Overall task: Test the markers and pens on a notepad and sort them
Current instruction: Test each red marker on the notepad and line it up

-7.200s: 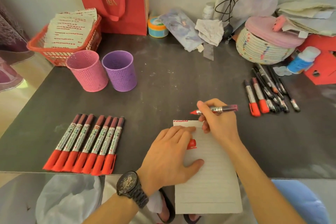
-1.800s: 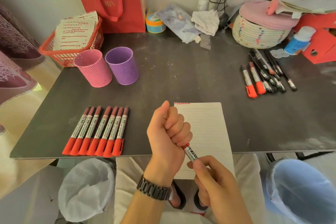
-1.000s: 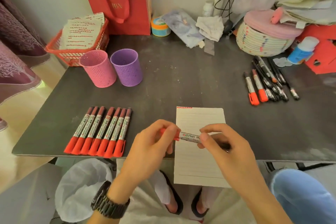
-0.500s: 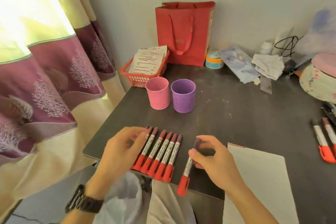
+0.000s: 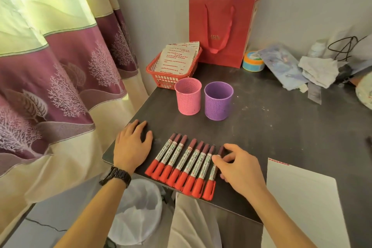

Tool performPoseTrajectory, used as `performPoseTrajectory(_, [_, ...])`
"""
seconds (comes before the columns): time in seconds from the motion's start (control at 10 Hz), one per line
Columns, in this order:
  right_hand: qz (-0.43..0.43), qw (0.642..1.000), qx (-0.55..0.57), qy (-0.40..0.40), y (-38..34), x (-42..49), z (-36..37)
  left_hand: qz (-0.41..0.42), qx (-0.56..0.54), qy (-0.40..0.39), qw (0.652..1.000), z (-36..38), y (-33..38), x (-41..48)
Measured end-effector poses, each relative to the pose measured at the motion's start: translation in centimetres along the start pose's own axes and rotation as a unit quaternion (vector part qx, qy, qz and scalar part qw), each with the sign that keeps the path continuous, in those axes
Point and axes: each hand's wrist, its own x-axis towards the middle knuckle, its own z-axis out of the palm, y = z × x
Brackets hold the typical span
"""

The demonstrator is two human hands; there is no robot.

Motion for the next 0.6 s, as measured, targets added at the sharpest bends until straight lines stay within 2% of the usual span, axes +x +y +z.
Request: performPoseTrajectory(0.6, [-0.001,0.999,-0.046,0.001,0.04,-0.29,0.32,-0.008,-0.005,0.004,1.0,0.09,0.04,0.04])
